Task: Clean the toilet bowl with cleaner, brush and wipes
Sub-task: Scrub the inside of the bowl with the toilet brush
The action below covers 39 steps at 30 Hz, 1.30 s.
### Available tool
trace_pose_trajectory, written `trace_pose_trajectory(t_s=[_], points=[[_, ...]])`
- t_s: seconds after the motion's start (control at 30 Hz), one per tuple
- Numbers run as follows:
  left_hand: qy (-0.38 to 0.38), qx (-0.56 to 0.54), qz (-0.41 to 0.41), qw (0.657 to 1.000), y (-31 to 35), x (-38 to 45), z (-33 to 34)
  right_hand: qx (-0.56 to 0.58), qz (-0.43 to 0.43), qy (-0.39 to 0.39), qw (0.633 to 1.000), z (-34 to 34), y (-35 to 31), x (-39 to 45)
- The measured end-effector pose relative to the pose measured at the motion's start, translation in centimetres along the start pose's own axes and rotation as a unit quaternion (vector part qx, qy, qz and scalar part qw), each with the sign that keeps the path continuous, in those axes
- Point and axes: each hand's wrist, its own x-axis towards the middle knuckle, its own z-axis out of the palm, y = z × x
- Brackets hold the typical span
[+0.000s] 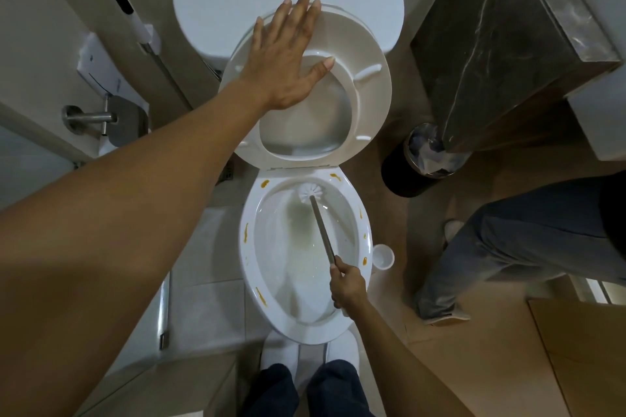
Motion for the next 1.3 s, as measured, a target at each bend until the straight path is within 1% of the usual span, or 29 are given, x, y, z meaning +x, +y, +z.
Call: trace_pose_trajectory(t_s=[0.1, 0.23, 0.37, 0.47, 0.53, 0.63, 0.7, 0.8, 0.9, 1.03, 1.23, 1.3], points=[[0.0, -0.003, -0.001, 1.0, 0.0, 0.0, 0.0, -0.011, 0.004, 0.027, 1.0, -1.5, 1.3, -0.2], [0.002, -0.011, -0.002, 1.0, 0.1, -0.1, 0.0, -0.052, 0.002, 0.037, 0.998, -2.6, 5.3, -0.5], [0.0, -0.016, -0.005, 1.0, 0.1, -0.1, 0.0, -0.073, 0.015, 0.05, 0.996, -2.4, 8.9, -3.6], [-0.001, -0.015, -0.004, 1.0, 0.1, -0.1, -0.1, -0.076, 0.044, 0.061, 0.994, -2.0, 10.7, -5.8], [-0.003, -0.015, -0.002, 1.0, 0.1, -0.1, -0.1, -0.057, 0.05, 0.055, 0.996, -2.2, 10.2, -6.0], [-0.003, -0.012, 0.0, 1.0, 0.1, -0.2, -0.1, -0.001, 0.065, 0.036, 0.997, -2.7, 7.9, -4.5], [-0.003, -0.011, 0.0, 1.0, 0.1, -0.2, -0.1, 0.002, 0.054, 0.031, 0.998, -3.0, 6.9, -4.1], [-0.004, -0.008, -0.001, 1.0, 0.1, -0.1, -0.1, 0.013, 0.082, 0.044, 0.996, -2.4, 8.0, -5.4], [-0.003, -0.008, 0.0, 1.0, 0.0, -0.1, -0.1, 0.013, 0.087, 0.045, 0.995, -2.6, 8.8, -6.4], [-0.006, -0.009, 0.0, 1.0, 0.0, 0.0, -0.1, 0.05, 0.094, 0.04, 0.994, -2.5, 6.4, -4.4], [-0.005, -0.009, 0.0, 1.0, -0.1, -0.1, -0.1, 0.026, 0.094, 0.042, 0.994, -2.2, 8.4, -6.9], [-0.006, -0.007, 0.0, 1.0, -0.1, -0.1, -0.1, 0.027, 0.096, 0.035, 0.994, -2.8, 7.5, -6.6]])
